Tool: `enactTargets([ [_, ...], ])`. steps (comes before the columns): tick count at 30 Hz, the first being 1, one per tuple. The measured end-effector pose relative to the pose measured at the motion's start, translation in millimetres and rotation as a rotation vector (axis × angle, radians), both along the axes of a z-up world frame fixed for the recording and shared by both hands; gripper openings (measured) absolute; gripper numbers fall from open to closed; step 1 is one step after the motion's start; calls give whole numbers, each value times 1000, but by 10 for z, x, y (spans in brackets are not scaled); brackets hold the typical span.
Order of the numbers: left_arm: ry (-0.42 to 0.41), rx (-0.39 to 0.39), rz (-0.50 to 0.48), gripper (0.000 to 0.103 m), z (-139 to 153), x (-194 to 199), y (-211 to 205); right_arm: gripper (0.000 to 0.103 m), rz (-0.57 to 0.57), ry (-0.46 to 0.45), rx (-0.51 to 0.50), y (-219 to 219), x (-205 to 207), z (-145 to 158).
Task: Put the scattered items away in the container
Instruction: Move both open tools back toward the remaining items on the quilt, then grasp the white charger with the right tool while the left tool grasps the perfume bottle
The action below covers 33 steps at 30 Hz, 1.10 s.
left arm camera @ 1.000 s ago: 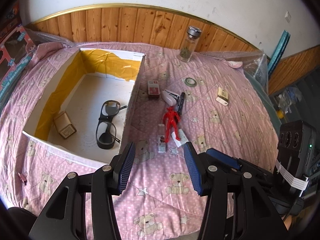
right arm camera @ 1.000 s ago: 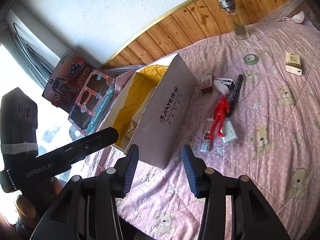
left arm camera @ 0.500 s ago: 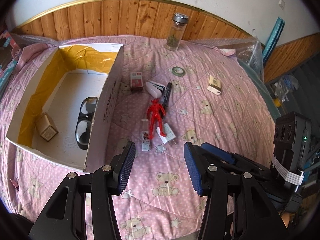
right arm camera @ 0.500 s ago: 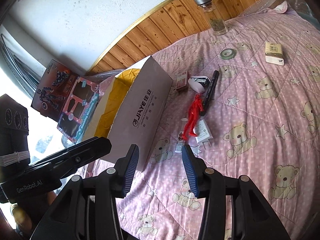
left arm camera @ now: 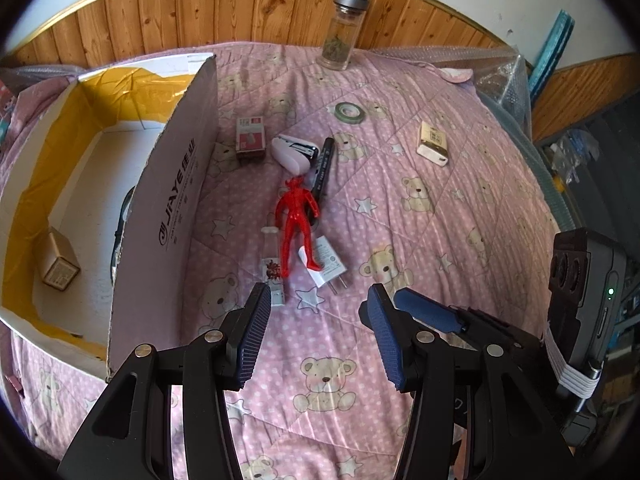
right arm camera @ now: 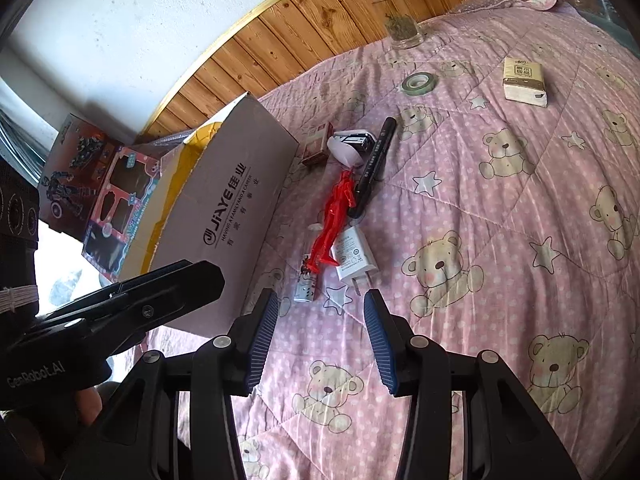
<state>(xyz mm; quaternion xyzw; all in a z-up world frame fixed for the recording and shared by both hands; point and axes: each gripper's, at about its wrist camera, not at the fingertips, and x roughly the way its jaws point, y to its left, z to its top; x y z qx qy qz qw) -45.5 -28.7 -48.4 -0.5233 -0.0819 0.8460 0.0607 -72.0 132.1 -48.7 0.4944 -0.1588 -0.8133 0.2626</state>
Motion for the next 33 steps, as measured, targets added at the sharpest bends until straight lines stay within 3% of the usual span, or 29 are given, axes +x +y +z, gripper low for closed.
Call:
enactTargets([
  [11, -72, 16, 31, 53, -362, -220, -116, 47, 22, 50, 156, -195, -153, -275],
  [24, -126, 43, 79, 53, -641, -359, -265, 47, 120, 170, 245, -538, -279, -478],
  [26, -138, 48, 79, 53, -691, -375, -265, 43, 111, 164, 258, -542, -313, -547],
  [27, -143, 47, 80, 53, -713, -382, -267, 35, 101, 159, 259, -523, -332, -571],
  [33, -163, 47, 85, 53, -845, -463, -252, 33, 26, 139, 292, -379, -416, -532],
])
